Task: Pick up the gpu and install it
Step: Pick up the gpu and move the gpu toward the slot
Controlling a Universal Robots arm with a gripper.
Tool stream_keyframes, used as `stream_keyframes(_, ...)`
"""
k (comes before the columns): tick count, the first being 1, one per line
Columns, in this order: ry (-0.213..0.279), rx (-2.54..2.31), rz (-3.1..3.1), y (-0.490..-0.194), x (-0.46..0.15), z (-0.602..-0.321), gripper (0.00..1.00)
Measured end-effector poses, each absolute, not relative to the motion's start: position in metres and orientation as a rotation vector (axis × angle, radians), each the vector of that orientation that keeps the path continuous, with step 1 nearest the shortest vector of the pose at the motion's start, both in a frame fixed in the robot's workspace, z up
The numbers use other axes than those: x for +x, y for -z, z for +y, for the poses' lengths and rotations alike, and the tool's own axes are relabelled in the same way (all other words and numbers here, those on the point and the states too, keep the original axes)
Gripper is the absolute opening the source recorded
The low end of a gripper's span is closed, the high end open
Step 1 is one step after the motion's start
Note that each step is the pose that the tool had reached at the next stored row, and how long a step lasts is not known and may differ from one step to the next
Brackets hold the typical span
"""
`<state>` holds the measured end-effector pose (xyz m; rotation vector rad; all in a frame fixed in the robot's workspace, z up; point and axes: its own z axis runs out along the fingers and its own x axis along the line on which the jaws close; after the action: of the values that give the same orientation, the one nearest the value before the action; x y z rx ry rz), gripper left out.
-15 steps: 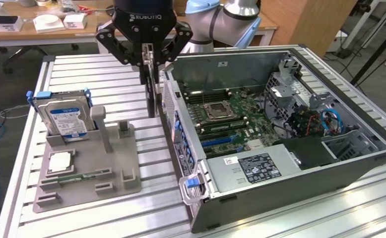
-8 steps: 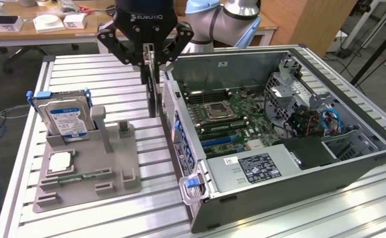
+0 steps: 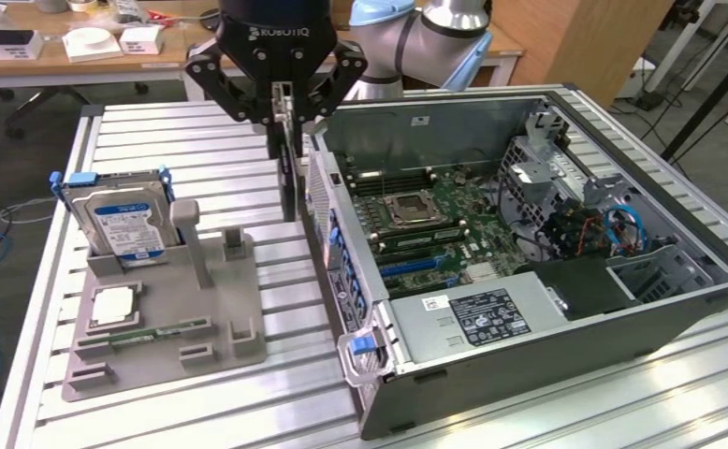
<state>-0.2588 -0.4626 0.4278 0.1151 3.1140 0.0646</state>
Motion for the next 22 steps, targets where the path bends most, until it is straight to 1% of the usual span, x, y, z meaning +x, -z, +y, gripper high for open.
stream_keyframes(22, -0.065, 0.115, 3.114, -0.4277, -0.2545, -0.4626, 0.26)
